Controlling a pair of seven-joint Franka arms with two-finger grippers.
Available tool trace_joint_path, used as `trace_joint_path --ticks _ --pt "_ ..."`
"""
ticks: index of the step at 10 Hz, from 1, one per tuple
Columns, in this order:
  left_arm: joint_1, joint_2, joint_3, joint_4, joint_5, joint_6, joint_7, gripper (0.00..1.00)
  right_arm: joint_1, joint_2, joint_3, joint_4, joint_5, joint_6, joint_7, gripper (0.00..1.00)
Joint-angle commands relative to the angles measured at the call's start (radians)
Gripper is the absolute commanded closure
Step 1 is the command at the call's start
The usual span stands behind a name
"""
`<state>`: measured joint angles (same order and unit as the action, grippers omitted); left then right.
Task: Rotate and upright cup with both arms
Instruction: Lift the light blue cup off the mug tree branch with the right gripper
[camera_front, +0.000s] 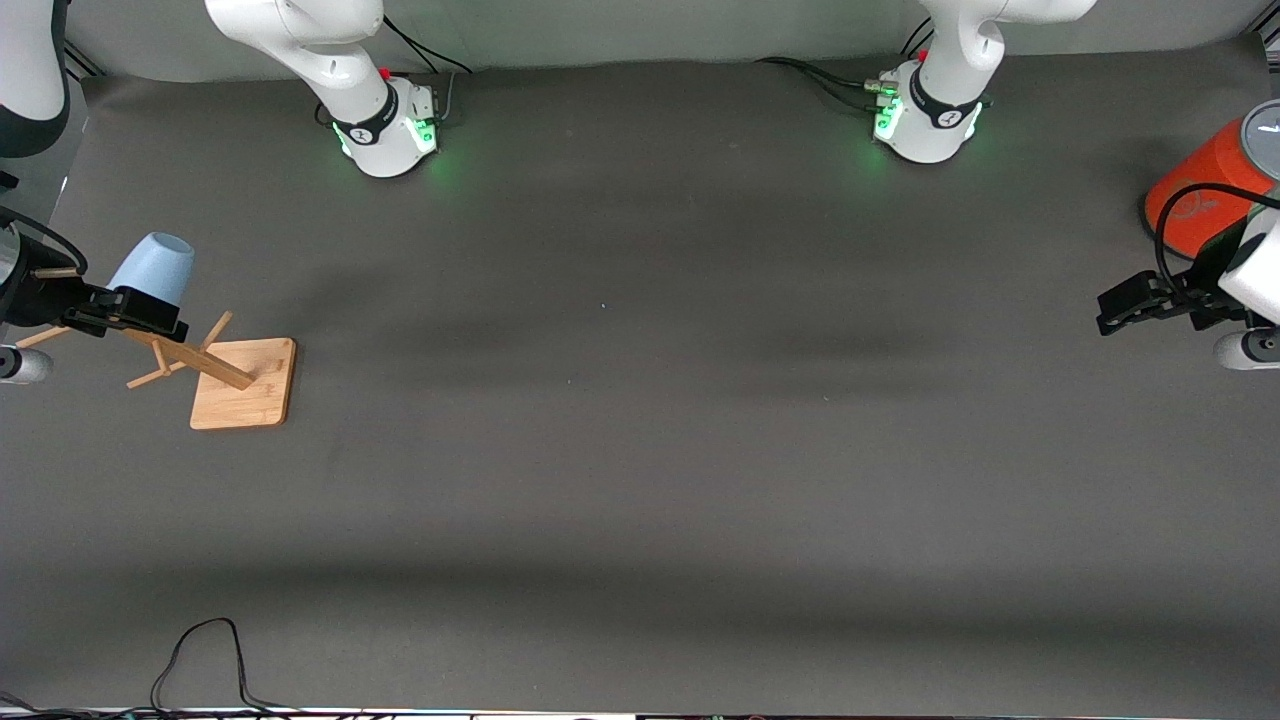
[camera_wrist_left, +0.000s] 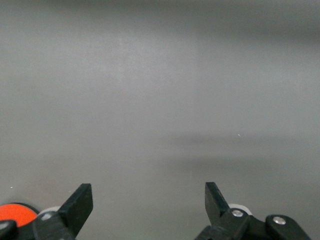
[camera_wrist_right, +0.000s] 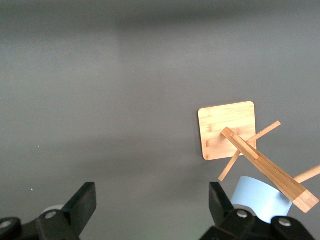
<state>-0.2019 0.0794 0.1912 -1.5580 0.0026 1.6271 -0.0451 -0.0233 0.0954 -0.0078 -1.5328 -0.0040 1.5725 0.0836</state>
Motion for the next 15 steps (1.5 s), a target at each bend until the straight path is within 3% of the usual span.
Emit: trace_joint_path --ticks 1,15 --pt "0.002 -0.004 -0.003 0.013 0.007 -0.021 -0.006 0.0 0.014 -0.02 -0.011 -0.017 -0.019 0.011 -0.021 0.0" --pt "-0.001 -0.001 -0.003 0.03 0.005 -0.007 -0.016 0.0 0.01 -0.023 -0.012 -0.01 -0.019 0.009 -0.107 0.0"
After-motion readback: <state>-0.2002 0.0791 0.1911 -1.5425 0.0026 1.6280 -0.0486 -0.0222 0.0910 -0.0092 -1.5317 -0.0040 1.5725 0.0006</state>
